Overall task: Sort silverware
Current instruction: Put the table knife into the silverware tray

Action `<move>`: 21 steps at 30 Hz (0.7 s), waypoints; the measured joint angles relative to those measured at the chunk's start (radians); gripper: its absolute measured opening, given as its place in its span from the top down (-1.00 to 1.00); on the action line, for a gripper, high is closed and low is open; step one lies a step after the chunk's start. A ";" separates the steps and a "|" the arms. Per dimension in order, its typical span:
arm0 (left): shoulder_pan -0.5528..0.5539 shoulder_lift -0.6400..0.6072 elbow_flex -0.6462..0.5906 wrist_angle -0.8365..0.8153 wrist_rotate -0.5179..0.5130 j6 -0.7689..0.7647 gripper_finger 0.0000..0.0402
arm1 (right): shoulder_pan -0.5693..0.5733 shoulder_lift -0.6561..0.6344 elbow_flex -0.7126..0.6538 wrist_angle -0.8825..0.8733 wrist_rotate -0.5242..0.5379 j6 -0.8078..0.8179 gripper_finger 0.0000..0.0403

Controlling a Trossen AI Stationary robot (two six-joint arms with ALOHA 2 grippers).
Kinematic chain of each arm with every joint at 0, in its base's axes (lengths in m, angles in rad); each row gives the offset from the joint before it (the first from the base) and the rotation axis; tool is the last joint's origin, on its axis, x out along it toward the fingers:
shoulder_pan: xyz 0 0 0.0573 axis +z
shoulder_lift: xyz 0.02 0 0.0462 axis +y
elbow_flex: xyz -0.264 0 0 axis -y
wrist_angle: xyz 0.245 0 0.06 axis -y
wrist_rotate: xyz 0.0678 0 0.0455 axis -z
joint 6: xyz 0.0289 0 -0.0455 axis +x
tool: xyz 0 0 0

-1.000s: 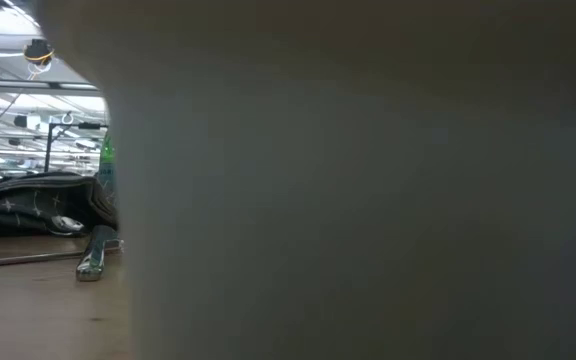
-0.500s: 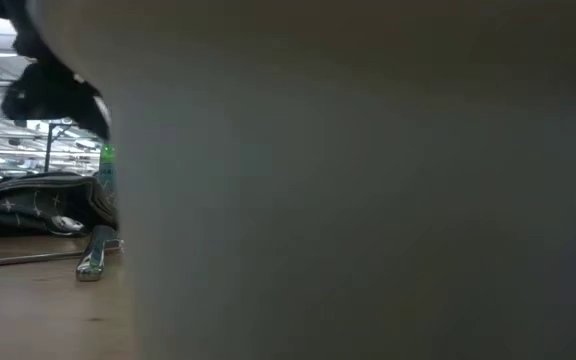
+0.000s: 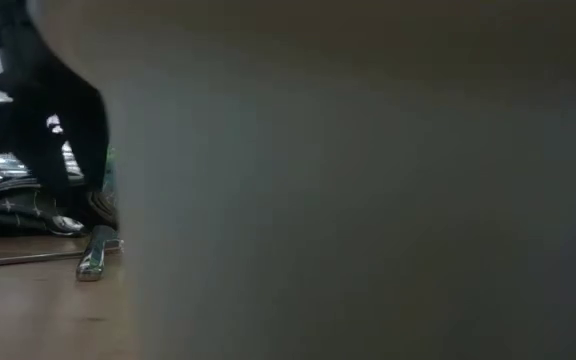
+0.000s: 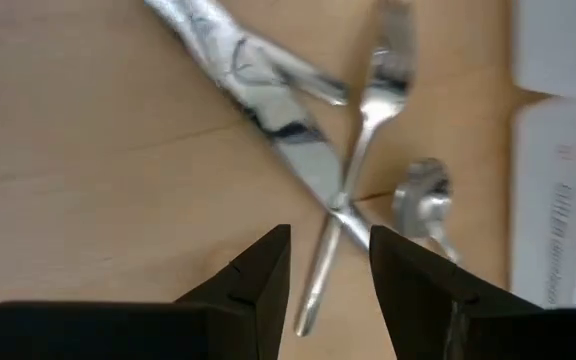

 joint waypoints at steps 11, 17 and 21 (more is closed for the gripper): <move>0.069 0.143 0.000 0.182 0.120 -0.031 0.36 | -0.001 0.000 0.000 0.000 0.035 -0.119 0.54; 0.078 0.196 0.001 0.213 0.199 -0.096 0.36 | -0.001 0.000 0.000 -0.001 0.035 -0.157 0.54; 0.085 0.205 0.003 0.212 0.204 -0.118 0.36 | -0.001 0.000 0.000 0.000 0.035 -0.184 0.54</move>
